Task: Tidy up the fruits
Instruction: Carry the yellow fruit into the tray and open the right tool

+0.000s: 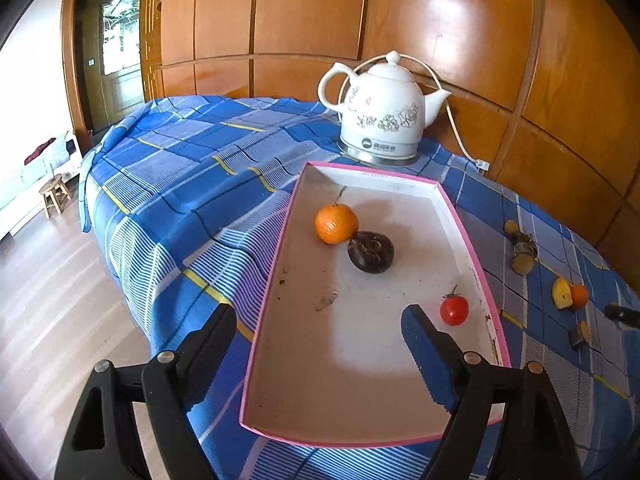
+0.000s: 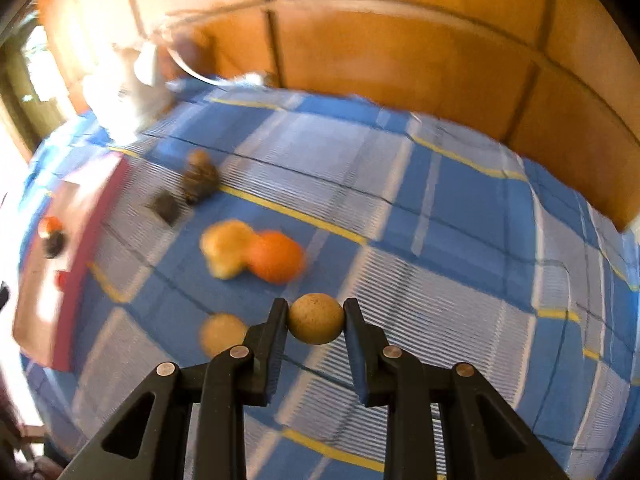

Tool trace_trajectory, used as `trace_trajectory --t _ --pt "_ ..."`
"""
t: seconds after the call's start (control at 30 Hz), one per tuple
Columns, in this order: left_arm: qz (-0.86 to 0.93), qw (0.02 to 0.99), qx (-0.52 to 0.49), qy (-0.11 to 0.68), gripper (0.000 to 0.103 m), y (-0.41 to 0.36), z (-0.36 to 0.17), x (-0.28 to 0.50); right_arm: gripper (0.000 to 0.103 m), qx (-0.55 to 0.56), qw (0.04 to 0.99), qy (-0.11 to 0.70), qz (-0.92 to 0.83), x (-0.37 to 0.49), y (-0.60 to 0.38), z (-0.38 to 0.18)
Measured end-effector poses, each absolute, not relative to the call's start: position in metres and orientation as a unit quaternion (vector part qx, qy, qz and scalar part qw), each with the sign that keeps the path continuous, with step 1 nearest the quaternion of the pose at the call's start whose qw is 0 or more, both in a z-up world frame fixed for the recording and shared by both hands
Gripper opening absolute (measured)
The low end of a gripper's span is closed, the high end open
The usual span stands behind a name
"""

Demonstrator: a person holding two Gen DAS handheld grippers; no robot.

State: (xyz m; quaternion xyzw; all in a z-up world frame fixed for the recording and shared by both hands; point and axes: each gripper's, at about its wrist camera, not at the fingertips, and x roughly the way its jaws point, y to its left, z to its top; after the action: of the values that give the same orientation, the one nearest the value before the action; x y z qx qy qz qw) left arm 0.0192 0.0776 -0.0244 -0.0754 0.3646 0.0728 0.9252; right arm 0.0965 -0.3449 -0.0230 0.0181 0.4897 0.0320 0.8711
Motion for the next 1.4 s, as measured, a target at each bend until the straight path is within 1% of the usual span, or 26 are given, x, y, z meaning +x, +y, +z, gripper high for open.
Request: trace_trajectory --t 0.1,0.2,0.33,0.53,0.7,0.73,0.8,0.87,1.4 --pt "0.082 0.928 -0.07 0.357 0.086 0.082 -0.023 0.019 0.028 0.016 0.876 0.476 0.076 0.095 -0.32 -0.007" --pt "0.085 0.927 -0.078 0.356 0.086 0.088 -0.022 0.019 0.028 0.004 0.875 0.465 0.136 0.095 -0.272 0.004" --pt "0.088 0.926 -0.088 0.356 0.086 0.096 -0.023 0.017 0.028 -0.004 0.865 0.46 0.2 0.097 -0.209 0.007" --pt "0.087 0.925 -0.096 0.356 0.086 0.103 -0.027 0.013 0.028 0.007 0.85 0.457 0.262 0.119 -0.121 0.001" --pt "0.085 0.923 -0.104 0.36 0.086 0.108 -0.03 0.011 0.029 0.015 0.839 0.47 0.274 0.145 -0.081 -0.017" --pt "0.084 0.923 -0.105 0.361 0.086 0.108 -0.031 0.01 0.03 0.018 0.837 0.473 0.273 0.148 -0.077 -0.02" --pt "0.084 0.923 -0.105 0.361 0.086 0.108 -0.033 0.011 0.035 0.018 0.835 0.481 0.267 0.154 -0.072 -0.026" --pt "0.083 0.923 -0.103 0.361 0.086 0.108 -0.033 0.011 0.037 0.022 0.834 0.483 0.265 0.152 -0.075 -0.027" --pt "0.055 0.928 -0.079 0.36 0.086 0.083 -0.026 0.01 0.038 -0.019 0.86 0.462 0.214 0.101 -0.16 -0.008"
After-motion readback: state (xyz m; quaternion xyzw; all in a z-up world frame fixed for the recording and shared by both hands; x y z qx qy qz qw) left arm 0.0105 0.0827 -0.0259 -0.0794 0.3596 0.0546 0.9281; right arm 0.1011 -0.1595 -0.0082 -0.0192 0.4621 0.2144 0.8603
